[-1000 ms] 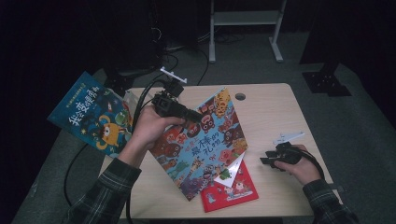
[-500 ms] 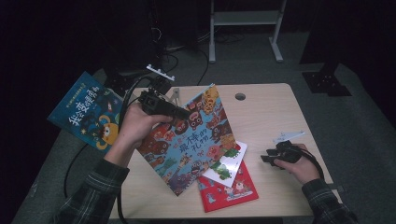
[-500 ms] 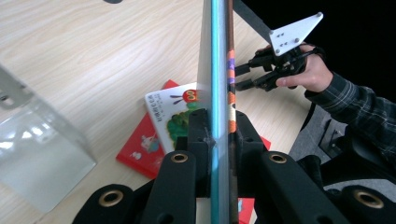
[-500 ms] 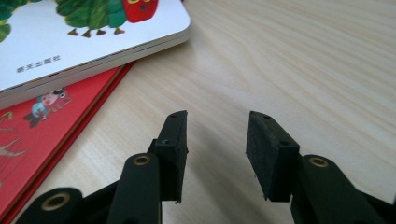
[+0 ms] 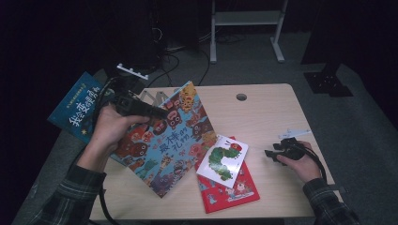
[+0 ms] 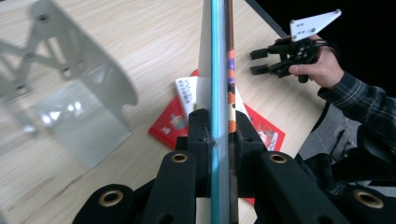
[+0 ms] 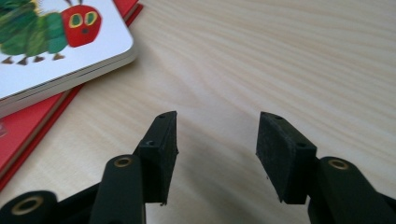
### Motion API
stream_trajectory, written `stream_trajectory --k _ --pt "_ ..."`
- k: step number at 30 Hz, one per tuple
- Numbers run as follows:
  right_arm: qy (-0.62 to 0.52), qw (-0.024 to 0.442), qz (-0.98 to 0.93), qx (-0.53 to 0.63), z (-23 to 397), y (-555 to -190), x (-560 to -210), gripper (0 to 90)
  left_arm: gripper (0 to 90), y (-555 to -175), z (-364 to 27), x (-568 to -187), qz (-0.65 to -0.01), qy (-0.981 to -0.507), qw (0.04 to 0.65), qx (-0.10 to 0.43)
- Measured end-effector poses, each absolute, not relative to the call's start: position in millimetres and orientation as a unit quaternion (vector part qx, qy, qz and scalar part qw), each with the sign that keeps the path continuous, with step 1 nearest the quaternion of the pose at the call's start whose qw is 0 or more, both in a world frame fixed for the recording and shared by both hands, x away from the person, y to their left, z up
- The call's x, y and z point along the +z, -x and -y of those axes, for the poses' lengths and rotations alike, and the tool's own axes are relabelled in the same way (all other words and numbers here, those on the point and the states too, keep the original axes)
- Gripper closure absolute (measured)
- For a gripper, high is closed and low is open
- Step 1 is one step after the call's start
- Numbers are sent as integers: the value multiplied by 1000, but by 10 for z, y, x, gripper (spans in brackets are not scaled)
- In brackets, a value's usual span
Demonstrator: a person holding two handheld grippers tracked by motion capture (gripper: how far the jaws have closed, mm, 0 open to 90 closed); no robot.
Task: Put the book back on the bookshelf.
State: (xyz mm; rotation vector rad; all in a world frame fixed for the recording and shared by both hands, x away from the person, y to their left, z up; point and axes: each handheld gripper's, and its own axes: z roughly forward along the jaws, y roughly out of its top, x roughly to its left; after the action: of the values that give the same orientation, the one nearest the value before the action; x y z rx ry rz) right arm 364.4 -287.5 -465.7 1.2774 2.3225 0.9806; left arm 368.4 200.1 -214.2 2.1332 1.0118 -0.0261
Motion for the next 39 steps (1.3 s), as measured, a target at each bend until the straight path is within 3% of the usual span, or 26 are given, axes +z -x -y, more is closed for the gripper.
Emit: stream_trajectory --k 23,39 --pt "-458 177 -798 349 2890 -3693 -4665 449 807 -3282 -3257 -2152 -497 -786 367 35" --pt "-453 184 -800 348 2843 -3713 -4639 459 807 -3249 -3802 -2221 -564 -747 348 59"
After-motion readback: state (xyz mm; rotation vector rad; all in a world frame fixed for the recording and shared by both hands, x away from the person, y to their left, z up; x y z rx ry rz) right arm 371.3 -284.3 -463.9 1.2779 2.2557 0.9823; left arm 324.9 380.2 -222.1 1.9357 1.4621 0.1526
